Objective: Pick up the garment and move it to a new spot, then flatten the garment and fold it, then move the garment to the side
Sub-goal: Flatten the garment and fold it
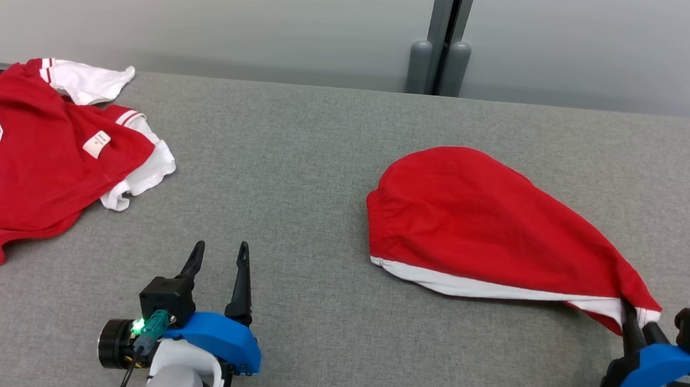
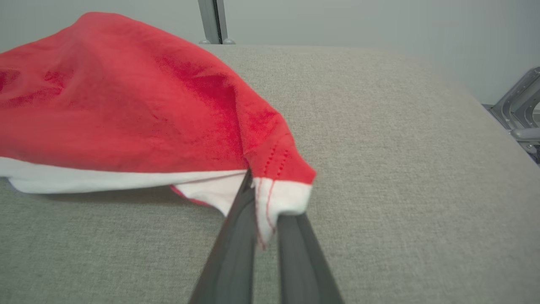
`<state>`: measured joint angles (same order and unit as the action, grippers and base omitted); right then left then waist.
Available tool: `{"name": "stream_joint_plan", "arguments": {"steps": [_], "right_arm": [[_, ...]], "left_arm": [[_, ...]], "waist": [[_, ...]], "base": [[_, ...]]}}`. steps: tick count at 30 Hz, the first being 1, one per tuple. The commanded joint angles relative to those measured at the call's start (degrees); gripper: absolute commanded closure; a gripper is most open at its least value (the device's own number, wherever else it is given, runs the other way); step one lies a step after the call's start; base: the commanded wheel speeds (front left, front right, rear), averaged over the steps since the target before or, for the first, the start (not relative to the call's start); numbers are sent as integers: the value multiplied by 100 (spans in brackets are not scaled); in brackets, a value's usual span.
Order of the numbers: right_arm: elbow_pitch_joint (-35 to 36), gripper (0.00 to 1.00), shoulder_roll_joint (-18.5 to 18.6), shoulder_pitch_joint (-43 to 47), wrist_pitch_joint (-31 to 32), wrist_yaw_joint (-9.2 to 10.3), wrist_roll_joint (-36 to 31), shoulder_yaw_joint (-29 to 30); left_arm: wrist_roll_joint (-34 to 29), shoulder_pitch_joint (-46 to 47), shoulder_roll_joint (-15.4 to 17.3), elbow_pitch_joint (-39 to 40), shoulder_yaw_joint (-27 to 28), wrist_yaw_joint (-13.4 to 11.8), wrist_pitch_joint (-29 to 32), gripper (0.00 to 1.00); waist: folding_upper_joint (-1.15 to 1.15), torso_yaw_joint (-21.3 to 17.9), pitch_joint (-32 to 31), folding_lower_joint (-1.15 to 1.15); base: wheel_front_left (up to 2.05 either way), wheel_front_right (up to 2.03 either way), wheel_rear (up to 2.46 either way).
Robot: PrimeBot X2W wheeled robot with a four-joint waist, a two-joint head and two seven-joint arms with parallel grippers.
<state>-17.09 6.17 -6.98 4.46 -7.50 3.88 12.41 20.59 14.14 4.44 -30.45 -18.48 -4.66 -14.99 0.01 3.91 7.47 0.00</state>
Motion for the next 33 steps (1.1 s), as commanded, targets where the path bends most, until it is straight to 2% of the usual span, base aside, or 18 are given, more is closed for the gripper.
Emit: {"name": "stream_joint_plan", "arguments": {"steps": [1,7,14,24,33], "right_arm": [[-110,0,-18,-53,-121,1,-72,82],[-523,0,-200,12,-580,1,-328,546],[-376,0,-293,19,-936,0,-347,517],[440,0,-323,42,-1039,0,-348,-41],[292,0,-325,161,-1223,1,123,-508]], "left_arm": [[-24,-12,-12,-14,16,29,-29,0],[-38,-95,-48,-87,-45,104,-29,0],[-110,-159,-77,-15,-47,145,-29,0],[-208,-251,-118,153,-145,209,-29,0],[-135,-320,-143,139,-176,192,-29,0]], "waist": [[-1,-11,-15,0],[-1,-93,-116,0],[-1,-216,-274,0],[-1,-225,-615,0],[-1,-32,-780,0]], "base": [[0,0,0],[0,0,0],[0,0,0],[0,0,0],[0,0,0]]}}
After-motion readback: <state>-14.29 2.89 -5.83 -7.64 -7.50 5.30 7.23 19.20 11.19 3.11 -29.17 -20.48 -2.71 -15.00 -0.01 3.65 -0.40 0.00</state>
